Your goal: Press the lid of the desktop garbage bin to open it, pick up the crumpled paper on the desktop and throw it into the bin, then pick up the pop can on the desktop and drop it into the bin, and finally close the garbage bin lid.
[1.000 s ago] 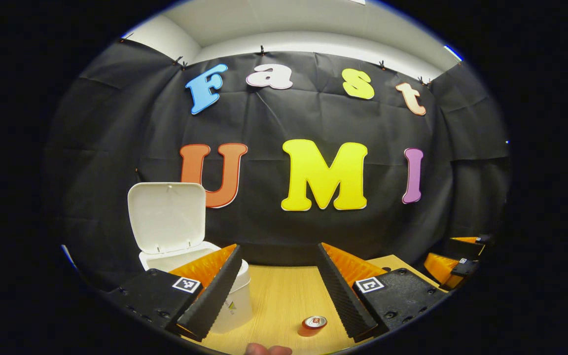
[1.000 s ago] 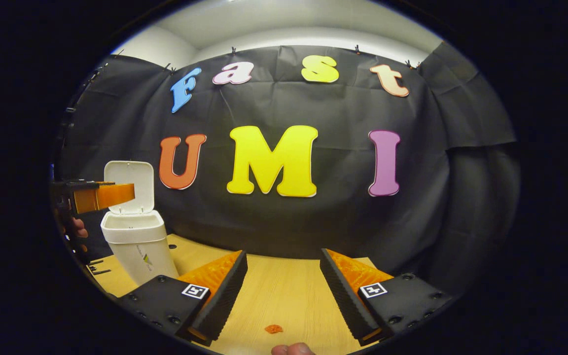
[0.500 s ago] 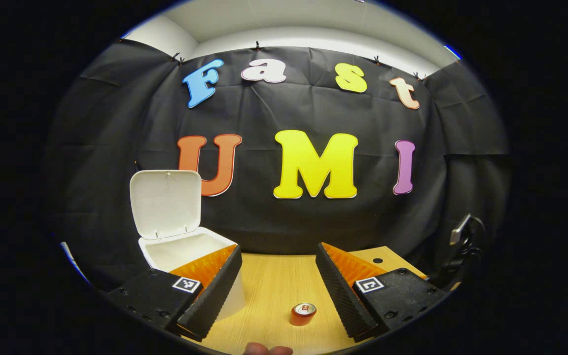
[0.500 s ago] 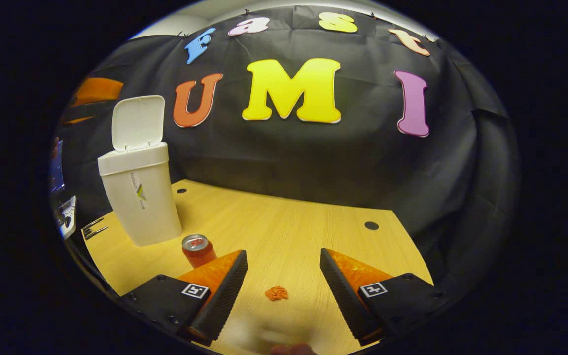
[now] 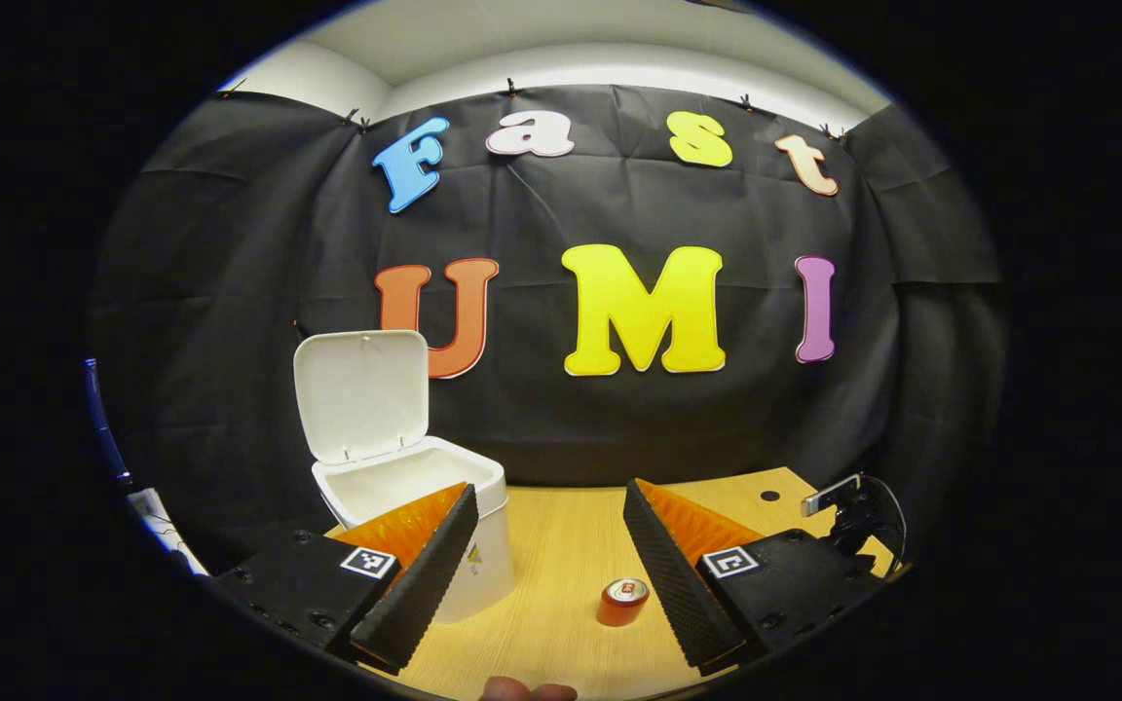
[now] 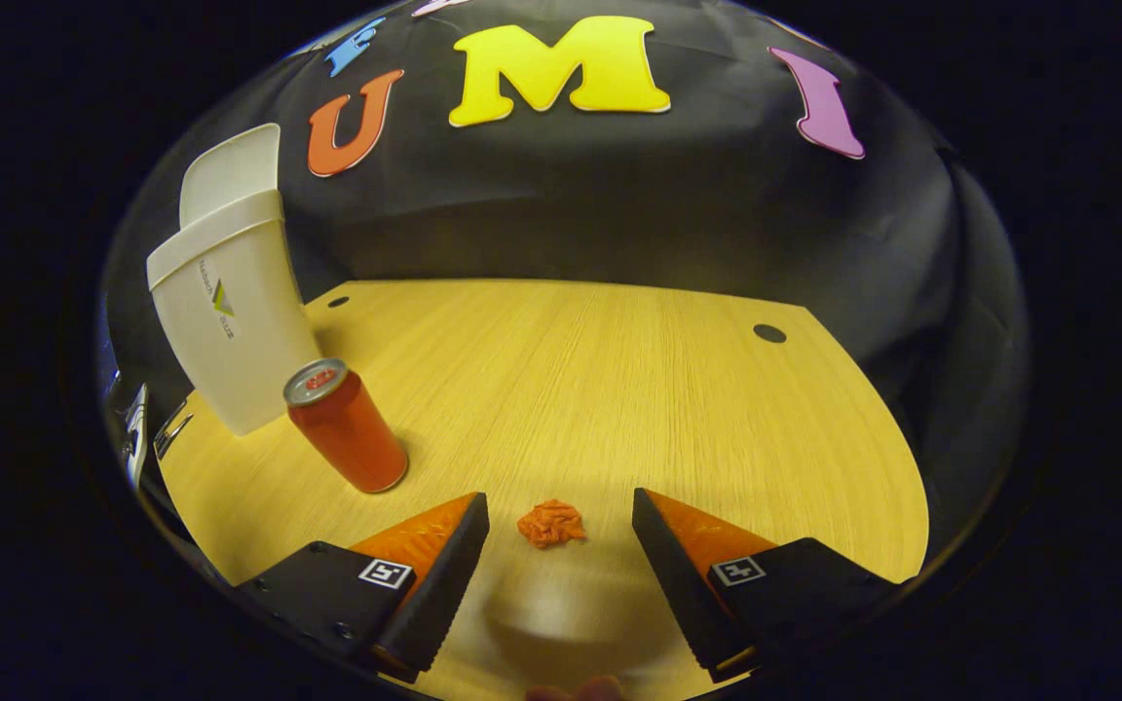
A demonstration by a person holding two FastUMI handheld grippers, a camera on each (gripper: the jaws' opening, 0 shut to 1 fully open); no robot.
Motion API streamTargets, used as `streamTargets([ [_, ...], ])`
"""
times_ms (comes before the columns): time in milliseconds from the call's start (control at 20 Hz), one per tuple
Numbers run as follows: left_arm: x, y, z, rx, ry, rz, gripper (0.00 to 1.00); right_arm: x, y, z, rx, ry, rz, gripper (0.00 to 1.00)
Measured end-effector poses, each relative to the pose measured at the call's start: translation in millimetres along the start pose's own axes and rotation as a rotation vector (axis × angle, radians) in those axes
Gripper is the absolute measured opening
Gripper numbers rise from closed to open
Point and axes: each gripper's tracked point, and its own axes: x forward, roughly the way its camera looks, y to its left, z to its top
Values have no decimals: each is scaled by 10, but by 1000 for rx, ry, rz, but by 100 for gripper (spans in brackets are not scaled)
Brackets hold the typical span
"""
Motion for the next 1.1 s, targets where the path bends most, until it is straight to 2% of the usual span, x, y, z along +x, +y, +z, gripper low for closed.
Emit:
streamTargets([
  [100, -37, 60, -50, -3, 15, 18, 98, 149, 3, -241, -1, 107, 2, 97],
  [250, -52, 107, -59, 6, 23, 28, 98, 199, 46, -290, -21, 130, 6, 97],
  [400, -67, 157, -52, 18, 25, 35, 98, 307, 50, -365, -17, 166, 2, 88],
  [450, -78, 186, -63, 21, 27, 38, 98, 313, 48, -380, -17, 177, -2, 79],
  [550, -91, 240, -51, 25, 26, 48, 98, 332, 29, -364, -18, 172, -12, 69],
  [600, -86, 266, -58, 25, 26, 50, 98, 353, 38, -367, -10, 180, -17, 52],
  [700, -93, 301, -69, 14, 29, 53, 98, 379, 60, -350, 6, 183, -13, 51],
  [750, -98, 316, -73, 12, 32, 53, 98, 383, 71, -349, 10, 190, -12, 23],
  [850, -80, 348, -78, 11, 31, 53, 98, 376, 69, -329, 10, 186, -12, 23],
  [900, -86, 366, -79, 9, 33, 53, 98, 358, 75, -310, 22, 187, -15, 9],
  [1100, -52, 462, -86, -5, 34, 53, 98, 240, 105, -199, 55, 178, -24, 8],
])
